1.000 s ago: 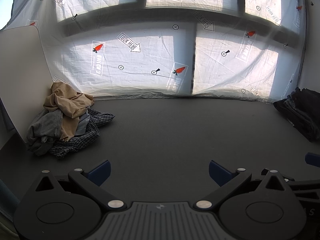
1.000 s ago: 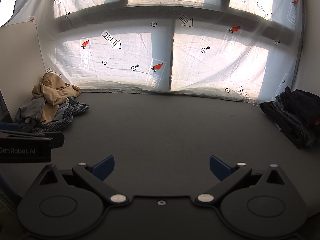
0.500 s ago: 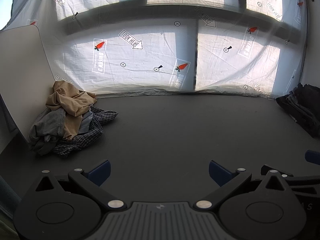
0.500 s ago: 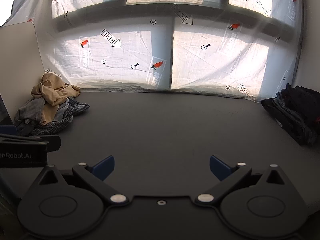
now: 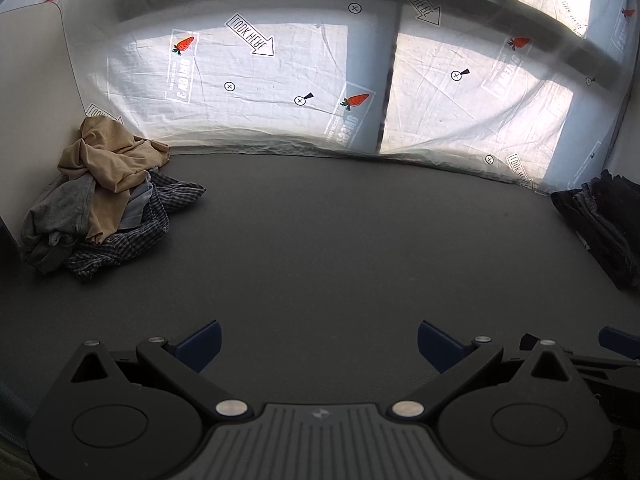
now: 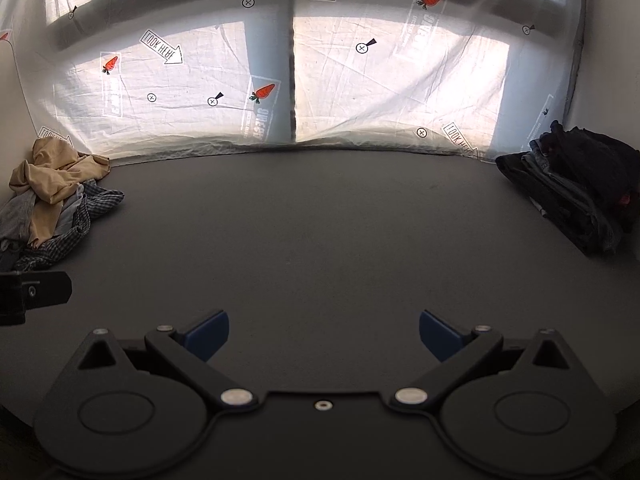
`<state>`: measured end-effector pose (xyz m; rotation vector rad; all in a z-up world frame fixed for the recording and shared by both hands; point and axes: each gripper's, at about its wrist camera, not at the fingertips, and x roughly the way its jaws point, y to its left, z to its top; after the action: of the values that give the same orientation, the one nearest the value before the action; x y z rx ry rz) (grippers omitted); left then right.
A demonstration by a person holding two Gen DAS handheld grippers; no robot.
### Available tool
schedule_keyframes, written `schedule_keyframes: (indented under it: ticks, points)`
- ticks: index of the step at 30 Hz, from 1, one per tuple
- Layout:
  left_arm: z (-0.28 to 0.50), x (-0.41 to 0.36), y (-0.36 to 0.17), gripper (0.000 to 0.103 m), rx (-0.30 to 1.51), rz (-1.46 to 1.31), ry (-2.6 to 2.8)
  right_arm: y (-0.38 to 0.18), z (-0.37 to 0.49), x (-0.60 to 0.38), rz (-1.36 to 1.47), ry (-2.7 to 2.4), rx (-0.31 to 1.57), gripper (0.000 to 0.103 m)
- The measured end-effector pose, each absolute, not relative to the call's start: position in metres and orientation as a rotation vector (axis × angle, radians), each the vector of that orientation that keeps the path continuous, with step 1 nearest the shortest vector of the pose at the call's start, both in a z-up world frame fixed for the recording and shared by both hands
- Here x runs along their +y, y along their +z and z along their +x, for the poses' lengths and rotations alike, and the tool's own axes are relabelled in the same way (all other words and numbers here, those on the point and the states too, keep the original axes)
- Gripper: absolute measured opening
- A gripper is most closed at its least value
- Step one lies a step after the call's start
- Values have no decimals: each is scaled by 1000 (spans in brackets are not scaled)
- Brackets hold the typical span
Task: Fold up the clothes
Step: 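Move both tools toward the clothes pile in the corner, then grasp the beige long-sleeve shirt with the right tool and pull it from the pile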
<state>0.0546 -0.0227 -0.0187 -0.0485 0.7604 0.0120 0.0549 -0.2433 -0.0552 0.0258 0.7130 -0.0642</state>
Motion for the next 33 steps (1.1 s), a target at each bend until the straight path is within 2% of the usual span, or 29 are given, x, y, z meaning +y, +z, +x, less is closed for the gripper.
schedule_keyframes:
  ticks: [10, 17, 22, 29, 31, 33]
  points:
    - [126, 11, 3, 103, 812, -174, 216, -59, 156, -245, 18, 25, 706, 103]
    - [153, 69, -18, 103, 899, -436, 304, -75, 209, -207, 34, 202, 717, 103]
    - [178, 131, -30, 103, 893, -471, 424, -79, 260, -152, 106, 323, 751, 102]
    - [254, 254, -63, 103, 872, -515, 531, -94, 369, -54, 439, 447, 894, 85]
    - [278, 292, -76, 103, 888, -546, 580, -104, 403, -20, 533, 482, 953, 73]
    - [297, 329, -86, 103, 863, -583, 637, -117, 432, 11, 631, 530, 1002, 55]
